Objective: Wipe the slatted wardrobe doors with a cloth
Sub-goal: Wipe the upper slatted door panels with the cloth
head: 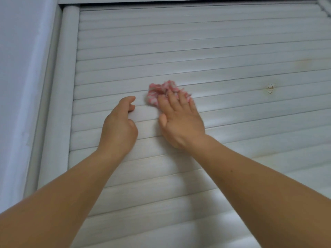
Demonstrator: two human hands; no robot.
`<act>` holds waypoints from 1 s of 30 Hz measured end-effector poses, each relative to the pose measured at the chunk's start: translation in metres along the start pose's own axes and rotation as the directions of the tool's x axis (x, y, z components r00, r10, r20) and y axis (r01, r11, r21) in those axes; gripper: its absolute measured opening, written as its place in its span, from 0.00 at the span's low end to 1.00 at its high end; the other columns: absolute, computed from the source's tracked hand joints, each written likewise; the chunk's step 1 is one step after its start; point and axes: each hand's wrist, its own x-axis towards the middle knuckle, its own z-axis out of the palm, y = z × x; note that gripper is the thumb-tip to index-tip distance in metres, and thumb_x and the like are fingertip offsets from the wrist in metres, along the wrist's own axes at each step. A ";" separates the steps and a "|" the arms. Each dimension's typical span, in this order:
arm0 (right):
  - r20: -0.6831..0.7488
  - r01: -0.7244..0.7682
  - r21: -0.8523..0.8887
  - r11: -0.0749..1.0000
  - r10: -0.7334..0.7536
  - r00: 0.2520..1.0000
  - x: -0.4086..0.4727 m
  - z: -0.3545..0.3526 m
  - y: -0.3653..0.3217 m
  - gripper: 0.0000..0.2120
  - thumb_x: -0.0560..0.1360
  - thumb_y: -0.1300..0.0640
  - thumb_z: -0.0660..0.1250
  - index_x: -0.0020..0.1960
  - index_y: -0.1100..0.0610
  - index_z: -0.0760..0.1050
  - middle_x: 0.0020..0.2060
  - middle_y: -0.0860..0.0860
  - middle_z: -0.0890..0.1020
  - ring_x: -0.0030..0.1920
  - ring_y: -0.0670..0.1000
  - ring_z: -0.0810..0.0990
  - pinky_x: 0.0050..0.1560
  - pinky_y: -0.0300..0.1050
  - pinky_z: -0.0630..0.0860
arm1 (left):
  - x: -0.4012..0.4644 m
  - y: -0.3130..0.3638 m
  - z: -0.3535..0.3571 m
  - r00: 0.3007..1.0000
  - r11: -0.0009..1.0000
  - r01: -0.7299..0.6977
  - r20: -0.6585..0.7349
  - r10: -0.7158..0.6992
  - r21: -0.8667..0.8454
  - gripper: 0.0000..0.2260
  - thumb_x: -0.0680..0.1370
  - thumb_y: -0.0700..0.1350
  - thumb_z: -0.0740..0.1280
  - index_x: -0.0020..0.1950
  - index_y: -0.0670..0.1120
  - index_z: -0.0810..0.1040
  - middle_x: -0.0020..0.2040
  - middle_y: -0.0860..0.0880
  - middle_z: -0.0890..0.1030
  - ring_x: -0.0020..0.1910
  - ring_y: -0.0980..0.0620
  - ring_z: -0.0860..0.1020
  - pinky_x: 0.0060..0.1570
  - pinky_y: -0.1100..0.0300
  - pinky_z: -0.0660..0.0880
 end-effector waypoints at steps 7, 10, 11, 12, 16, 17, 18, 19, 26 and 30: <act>0.008 0.098 -0.096 0.991 -0.098 0.995 -0.008 -0.009 0.019 0.24 0.80 0.51 0.50 0.76 0.43 0.52 0.77 0.44 0.51 0.76 0.48 0.46 0.73 0.52 0.39 | -0.006 0.007 0.005 0.999 0.998 -0.031 0.008 0.031 0.049 0.28 0.71 0.28 0.54 0.69 0.48 0.67 0.62 0.48 0.76 0.62 0.49 0.71 0.56 0.66 0.62; -0.019 0.038 -0.131 0.991 -0.040 0.999 -0.011 -0.016 0.043 0.23 0.80 0.52 0.51 0.75 0.43 0.55 0.76 0.44 0.54 0.76 0.48 0.49 0.73 0.54 0.42 | -0.009 0.008 0.006 0.999 0.997 -0.037 0.013 0.037 0.067 0.28 0.71 0.28 0.54 0.69 0.48 0.68 0.63 0.49 0.75 0.63 0.49 0.70 0.59 0.62 0.63; -0.027 0.006 -0.135 0.991 -0.009 1.000 -0.013 -0.019 0.053 0.23 0.80 0.53 0.52 0.75 0.44 0.56 0.76 0.44 0.54 0.76 0.48 0.49 0.73 0.54 0.42 | -0.010 0.007 0.006 0.999 0.997 -0.040 0.017 0.039 0.070 0.28 0.72 0.28 0.54 0.69 0.48 0.68 0.63 0.49 0.75 0.63 0.49 0.70 0.59 0.62 0.62; -0.034 -0.030 -0.141 0.990 0.026 0.999 -0.016 -0.021 0.065 0.23 0.80 0.53 0.52 0.75 0.44 0.56 0.76 0.44 0.55 0.76 0.49 0.50 0.73 0.54 0.43 | -0.010 0.006 0.007 0.999 0.996 -0.044 0.021 0.042 0.074 0.28 0.72 0.28 0.54 0.69 0.47 0.68 0.63 0.48 0.75 0.63 0.49 0.70 0.60 0.61 0.62; -0.069 -0.212 -0.150 0.966 0.203 0.977 -0.026 -0.029 0.112 0.24 0.79 0.54 0.51 0.75 0.47 0.56 0.76 0.47 0.56 0.76 0.50 0.50 0.74 0.55 0.45 | -0.010 0.002 0.007 0.998 0.994 -0.062 0.024 0.060 0.090 0.28 0.71 0.27 0.55 0.68 0.46 0.69 0.63 0.48 0.75 0.64 0.48 0.70 0.61 0.61 0.62; -0.091 -0.247 -0.139 0.959 0.236 0.967 -0.028 -0.028 0.119 0.24 0.79 0.55 0.50 0.75 0.48 0.56 0.76 0.48 0.56 0.76 0.50 0.50 0.74 0.55 0.46 | -0.010 0.002 0.008 0.998 0.993 -0.066 0.021 0.064 0.093 0.28 0.71 0.27 0.55 0.68 0.46 0.69 0.63 0.48 0.75 0.64 0.48 0.70 0.61 0.62 0.62; -0.121 -0.268 -0.119 0.956 0.253 0.960 -0.030 -0.026 0.124 0.24 0.80 0.55 0.50 0.75 0.50 0.57 0.76 0.49 0.57 0.76 0.51 0.51 0.74 0.54 0.47 | -0.011 0.002 0.008 0.997 0.993 -0.070 0.017 0.069 0.095 0.28 0.71 0.27 0.55 0.68 0.45 0.70 0.64 0.48 0.74 0.64 0.48 0.70 0.61 0.63 0.61; -0.157 -0.273 -0.094 0.958 0.256 0.954 -0.032 -0.022 0.126 0.23 0.79 0.56 0.49 0.75 0.52 0.58 0.75 0.52 0.59 0.76 0.53 0.52 0.74 0.54 0.49 | -0.011 0.002 0.009 0.997 0.993 -0.073 0.016 0.072 0.095 0.28 0.71 0.27 0.55 0.68 0.45 0.70 0.64 0.48 0.74 0.64 0.49 0.70 0.61 0.65 0.60; -0.249 -0.124 -0.033 0.992 0.112 0.962 -0.044 0.012 0.065 0.31 0.70 0.57 0.44 0.70 0.58 0.67 0.68 0.59 0.70 0.69 0.62 0.64 0.70 0.58 0.58 | -0.012 0.002 0.008 0.998 0.996 -0.055 0.034 0.053 0.077 0.29 0.71 0.27 0.55 0.69 0.46 0.68 0.65 0.49 0.74 0.65 0.50 0.69 0.58 0.71 0.57; -0.162 0.048 0.011 0.999 -0.046 0.986 -0.045 0.022 0.010 0.33 0.69 0.55 0.42 0.71 0.55 0.67 0.71 0.58 0.68 0.72 0.64 0.61 0.73 0.58 0.53 | -0.012 0.002 0.008 0.997 0.996 -0.066 0.034 0.064 0.060 0.29 0.70 0.26 0.55 0.68 0.45 0.69 0.64 0.47 0.74 0.64 0.50 0.70 0.57 0.73 0.57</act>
